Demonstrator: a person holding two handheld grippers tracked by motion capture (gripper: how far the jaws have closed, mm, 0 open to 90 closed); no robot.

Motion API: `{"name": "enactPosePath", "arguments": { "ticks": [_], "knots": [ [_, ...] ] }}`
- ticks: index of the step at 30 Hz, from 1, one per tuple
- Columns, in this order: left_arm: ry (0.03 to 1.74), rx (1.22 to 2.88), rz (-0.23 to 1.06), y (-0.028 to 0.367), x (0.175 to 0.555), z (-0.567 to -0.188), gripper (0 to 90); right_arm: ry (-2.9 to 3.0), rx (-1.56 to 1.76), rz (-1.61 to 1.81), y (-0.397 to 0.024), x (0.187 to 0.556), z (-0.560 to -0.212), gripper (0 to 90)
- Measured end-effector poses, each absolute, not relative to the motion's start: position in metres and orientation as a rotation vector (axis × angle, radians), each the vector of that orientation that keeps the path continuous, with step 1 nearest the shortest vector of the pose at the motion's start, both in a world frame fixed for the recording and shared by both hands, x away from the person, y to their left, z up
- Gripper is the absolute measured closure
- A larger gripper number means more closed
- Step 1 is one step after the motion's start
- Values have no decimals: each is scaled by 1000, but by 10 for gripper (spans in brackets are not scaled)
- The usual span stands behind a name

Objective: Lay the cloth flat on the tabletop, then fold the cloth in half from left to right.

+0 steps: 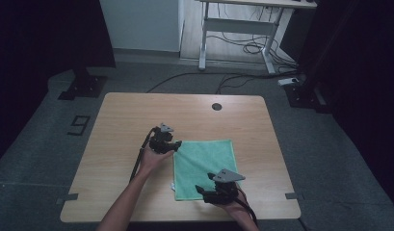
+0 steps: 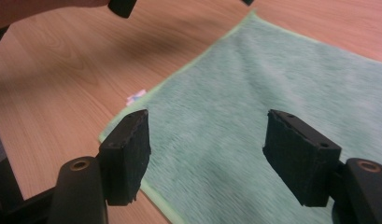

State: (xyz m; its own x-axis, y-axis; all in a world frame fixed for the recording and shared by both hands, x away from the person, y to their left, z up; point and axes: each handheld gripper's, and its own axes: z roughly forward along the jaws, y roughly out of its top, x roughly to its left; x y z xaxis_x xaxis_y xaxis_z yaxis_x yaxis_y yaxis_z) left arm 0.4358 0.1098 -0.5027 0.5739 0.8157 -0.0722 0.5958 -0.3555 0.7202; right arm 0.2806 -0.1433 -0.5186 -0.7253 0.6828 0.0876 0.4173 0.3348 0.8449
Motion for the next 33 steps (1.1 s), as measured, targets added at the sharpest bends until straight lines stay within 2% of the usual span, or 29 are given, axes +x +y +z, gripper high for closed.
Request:
{"name": "enactPosePath", "arguments": {
  "ticks": [13,33],
  "knots": [
    [1168,2068,405,125,440,-501,528,2409,882,1344,-95,285,-527,329],
    [1213,2072,364,116,454,-518,548,2430,842,1336,-87,283,-530,345]
  ]
}}
